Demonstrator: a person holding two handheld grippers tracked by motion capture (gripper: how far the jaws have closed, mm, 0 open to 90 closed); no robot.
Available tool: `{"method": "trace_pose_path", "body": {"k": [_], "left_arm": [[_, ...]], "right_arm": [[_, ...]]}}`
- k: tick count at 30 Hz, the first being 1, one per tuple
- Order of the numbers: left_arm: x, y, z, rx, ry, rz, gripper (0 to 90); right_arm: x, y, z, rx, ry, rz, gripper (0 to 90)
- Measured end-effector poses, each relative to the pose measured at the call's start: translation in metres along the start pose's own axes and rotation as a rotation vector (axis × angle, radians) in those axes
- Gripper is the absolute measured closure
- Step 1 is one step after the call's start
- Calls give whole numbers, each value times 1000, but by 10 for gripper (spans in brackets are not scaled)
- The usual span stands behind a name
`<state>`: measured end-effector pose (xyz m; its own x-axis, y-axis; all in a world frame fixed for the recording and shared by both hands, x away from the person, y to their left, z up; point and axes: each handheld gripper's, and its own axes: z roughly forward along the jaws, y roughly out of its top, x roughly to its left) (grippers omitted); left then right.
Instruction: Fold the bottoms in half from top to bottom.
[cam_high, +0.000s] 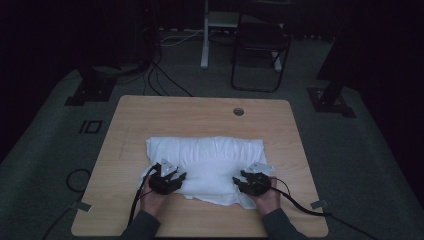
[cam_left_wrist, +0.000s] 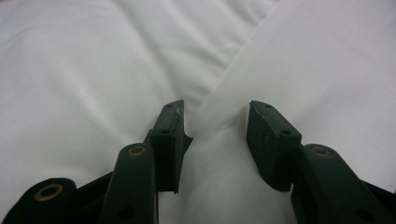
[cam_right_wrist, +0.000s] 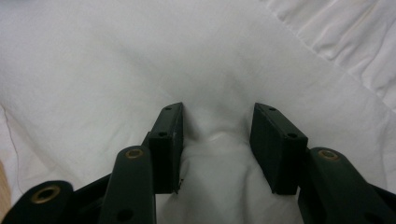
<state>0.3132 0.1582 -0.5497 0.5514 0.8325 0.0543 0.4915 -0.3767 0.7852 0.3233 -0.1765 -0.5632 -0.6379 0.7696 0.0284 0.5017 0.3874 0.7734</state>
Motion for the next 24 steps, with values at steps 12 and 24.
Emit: {"method": "trace_pose_path", "body": {"k": [12,24], "left_arm": [[14,-4,15,9,47,-34,576],[16,-6,13,-6,27,-90,567]], "right_arm": [[4,-2,4,-19,-15,3,539],[4,-3,5,-27,-20,1,538]]}}
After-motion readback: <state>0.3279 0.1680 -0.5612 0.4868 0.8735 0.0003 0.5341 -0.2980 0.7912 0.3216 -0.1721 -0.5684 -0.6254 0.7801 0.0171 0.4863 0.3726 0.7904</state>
